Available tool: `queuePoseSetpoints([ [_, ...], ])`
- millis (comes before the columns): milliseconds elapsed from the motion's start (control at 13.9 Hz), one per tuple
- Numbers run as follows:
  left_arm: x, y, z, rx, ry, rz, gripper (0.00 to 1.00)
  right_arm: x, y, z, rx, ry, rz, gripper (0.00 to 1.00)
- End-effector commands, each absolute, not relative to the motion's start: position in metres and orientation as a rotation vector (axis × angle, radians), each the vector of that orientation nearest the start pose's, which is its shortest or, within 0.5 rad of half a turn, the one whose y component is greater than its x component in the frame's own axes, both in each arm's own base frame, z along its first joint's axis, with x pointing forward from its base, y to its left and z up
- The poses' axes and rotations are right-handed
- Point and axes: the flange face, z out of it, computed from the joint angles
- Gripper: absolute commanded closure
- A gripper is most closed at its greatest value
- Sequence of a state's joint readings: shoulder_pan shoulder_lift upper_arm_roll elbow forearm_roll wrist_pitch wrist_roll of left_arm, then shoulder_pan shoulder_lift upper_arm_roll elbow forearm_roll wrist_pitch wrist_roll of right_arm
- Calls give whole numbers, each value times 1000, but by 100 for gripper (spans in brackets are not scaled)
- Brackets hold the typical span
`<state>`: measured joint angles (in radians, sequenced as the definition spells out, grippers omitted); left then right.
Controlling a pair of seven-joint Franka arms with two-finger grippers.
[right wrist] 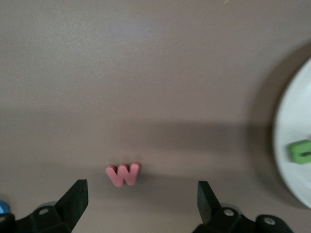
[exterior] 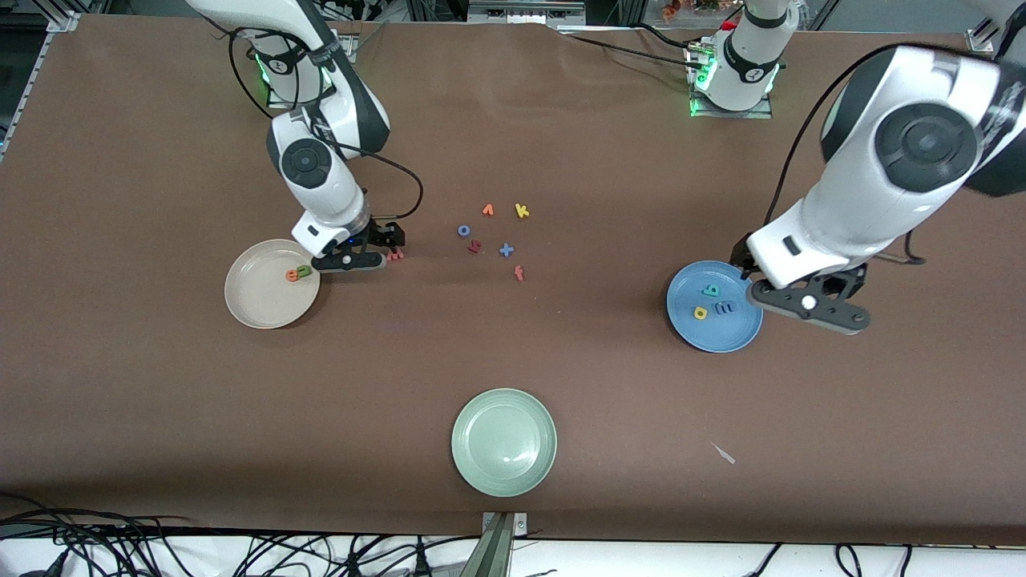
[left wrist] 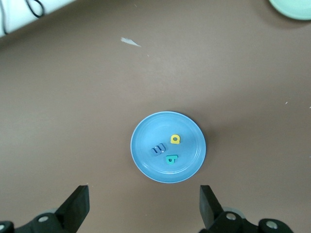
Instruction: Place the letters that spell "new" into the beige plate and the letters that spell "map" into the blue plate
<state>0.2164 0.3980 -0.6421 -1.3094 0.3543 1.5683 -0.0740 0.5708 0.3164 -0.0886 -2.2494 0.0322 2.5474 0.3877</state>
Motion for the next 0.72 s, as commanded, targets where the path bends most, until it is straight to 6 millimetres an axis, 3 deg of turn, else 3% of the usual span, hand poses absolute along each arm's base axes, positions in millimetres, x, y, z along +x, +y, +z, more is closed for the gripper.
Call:
queuePoseSetpoints([
  [0, 617, -156, 580, -2996, 458, 7, 0, 477, 262, 206, -3153, -85, 23, 0],
  [144, 611, -135, 595, -3087, 343, -3, 0, 474, 264, 199, -3155, -86, 27, 0],
  [215, 613, -121, 591, -3138, 267, 2, 0, 474, 265, 196, -3157, -91, 30, 0],
  [287, 614, -99, 598, -3190, 178, -27, 0, 475, 266, 192, -3155, -89, 21, 0],
  [503, 587, -65, 611, -3218, 42, -143, 0, 476, 268, 185, -3156, -91, 18, 4],
  [646, 568, -52, 618, -3217, 17, -159, 0, 475, 270, 183, -3151, -89, 5, 8],
])
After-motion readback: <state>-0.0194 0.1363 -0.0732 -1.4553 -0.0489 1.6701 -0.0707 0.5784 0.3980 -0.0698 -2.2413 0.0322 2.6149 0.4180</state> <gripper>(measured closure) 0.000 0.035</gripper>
